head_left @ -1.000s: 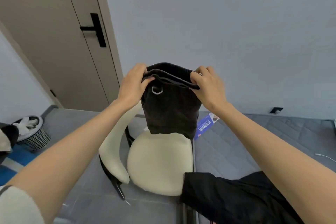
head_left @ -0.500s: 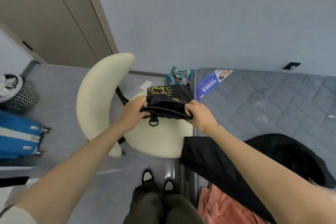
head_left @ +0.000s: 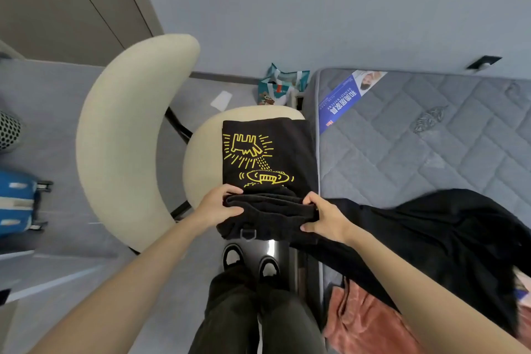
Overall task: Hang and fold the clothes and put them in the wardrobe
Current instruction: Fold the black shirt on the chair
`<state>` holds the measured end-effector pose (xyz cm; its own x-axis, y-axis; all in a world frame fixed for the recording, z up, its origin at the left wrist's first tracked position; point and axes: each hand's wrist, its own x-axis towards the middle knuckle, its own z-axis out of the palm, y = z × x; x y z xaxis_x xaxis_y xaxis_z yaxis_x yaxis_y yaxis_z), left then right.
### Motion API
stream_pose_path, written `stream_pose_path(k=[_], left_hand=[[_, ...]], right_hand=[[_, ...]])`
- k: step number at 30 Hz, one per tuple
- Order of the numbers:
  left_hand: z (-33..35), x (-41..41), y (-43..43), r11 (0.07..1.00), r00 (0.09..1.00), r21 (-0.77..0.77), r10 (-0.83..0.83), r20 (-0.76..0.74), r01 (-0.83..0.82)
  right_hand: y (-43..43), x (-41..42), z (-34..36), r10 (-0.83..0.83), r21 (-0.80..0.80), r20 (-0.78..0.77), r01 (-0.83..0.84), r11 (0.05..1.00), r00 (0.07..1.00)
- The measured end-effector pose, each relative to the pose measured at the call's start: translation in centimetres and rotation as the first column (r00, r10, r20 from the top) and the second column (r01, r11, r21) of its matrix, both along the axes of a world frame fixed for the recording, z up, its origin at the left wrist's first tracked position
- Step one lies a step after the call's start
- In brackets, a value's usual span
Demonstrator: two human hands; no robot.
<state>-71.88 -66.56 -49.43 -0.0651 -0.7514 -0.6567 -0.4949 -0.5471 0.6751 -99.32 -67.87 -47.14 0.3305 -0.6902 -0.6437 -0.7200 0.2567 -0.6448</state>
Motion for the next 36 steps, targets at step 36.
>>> stream_pose_path(k=[36], left_hand=[[-17.0,-7.6,6.2,0.748,0.692,-0.291,-0.297,0.658,0.597]], right_hand=[[1.5,-0.9,-17.9,0.457,-0.433,-0.508,-0.675,0.597,0.73]])
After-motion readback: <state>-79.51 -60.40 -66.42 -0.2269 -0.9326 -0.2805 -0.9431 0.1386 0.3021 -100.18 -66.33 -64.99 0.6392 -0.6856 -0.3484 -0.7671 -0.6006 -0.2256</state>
